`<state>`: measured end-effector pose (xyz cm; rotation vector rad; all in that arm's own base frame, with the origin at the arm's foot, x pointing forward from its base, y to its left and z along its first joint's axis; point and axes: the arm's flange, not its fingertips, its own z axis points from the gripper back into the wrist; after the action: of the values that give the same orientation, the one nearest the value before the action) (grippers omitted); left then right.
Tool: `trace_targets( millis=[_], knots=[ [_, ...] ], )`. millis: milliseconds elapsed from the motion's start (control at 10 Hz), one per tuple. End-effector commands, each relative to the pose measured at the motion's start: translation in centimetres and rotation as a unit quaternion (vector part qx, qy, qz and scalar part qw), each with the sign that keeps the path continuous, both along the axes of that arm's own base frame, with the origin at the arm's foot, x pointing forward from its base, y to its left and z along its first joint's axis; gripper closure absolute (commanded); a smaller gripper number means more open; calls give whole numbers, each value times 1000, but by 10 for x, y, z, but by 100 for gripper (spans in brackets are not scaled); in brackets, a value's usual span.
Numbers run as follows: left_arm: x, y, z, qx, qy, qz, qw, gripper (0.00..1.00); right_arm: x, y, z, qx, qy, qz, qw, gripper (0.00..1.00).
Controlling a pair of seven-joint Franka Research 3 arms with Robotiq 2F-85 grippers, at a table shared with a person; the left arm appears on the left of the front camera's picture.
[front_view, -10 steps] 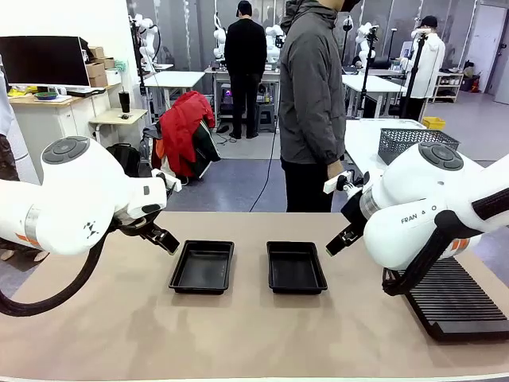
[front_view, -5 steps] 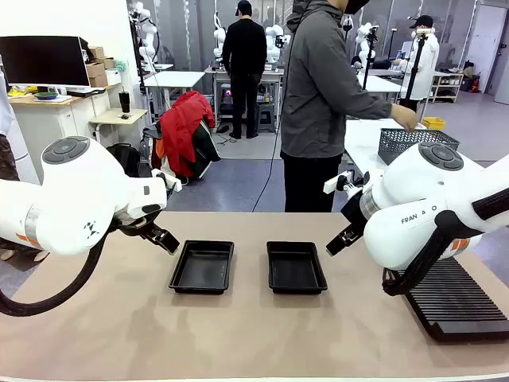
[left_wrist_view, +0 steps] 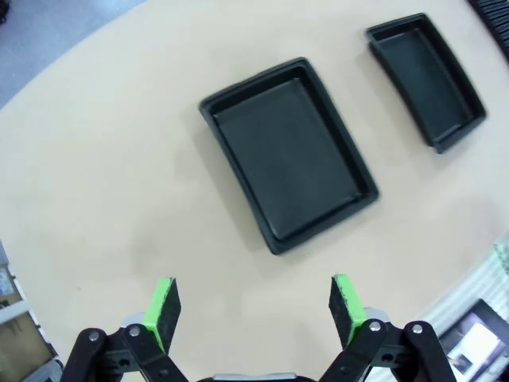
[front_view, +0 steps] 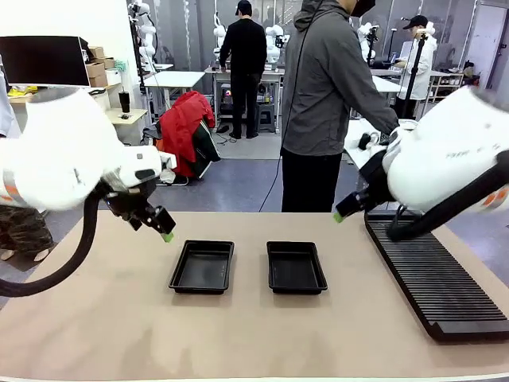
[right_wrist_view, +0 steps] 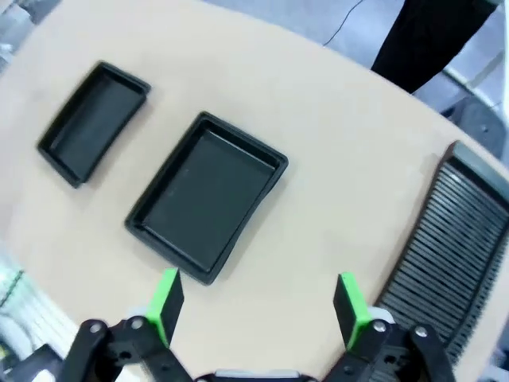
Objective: Inspect and transfer BCBs to ESD trays.
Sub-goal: Pick up the Blank PCB from the PCB Rack and place it in the left ESD tray.
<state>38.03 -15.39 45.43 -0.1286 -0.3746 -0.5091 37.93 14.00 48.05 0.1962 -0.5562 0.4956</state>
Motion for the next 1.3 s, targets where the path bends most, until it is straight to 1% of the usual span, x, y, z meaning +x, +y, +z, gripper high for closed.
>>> trace_targets(
  millis=[0, 200, 400, 600, 800, 900, 1000, 1100, 1200],
  knots=[
    [-3, 6, 44, -57, 40, 32, 997, 0, 1, -14, 38, 41, 56, -45, 997, 0],
    [-9, 11, 82, -113, 62, 56, 990, 0, 5, -33, 74, 65, 121, -66, 988, 0],
    [-14, 20, 115, -142, 74, 76, 984, 0, 6, -58, 103, 99, 164, -83, 978, 0],
    [-15, 33, 140, -159, 75, 117, 977, 0, 7, -85, 126, 134, 206, -88, 965, 0],
    [-25, 50, 160, -179, 81, 149, 969, 0, 10, -111, 147, 156, 237, -110, 953, 0],
    [-29, 58, 170, -190, 84, 155, 966, 0, 11, -121, 151, 175, 249, -112, 946, 0],
    [-31, 65, 178, -208, 90, 152, 962, 0, 11, -133, 156, 190, 252, -119, 941, 0],
    [-29, 74, 184, -239, 109, 142, 954, 0, 13, -145, 159, 206, 259, -120, 936, 0],
    [-26, 81, 186, -245, 130, 139, 951, 0, 14, -158, 162, 225, 262, -127, 930, 0]
  ],
)
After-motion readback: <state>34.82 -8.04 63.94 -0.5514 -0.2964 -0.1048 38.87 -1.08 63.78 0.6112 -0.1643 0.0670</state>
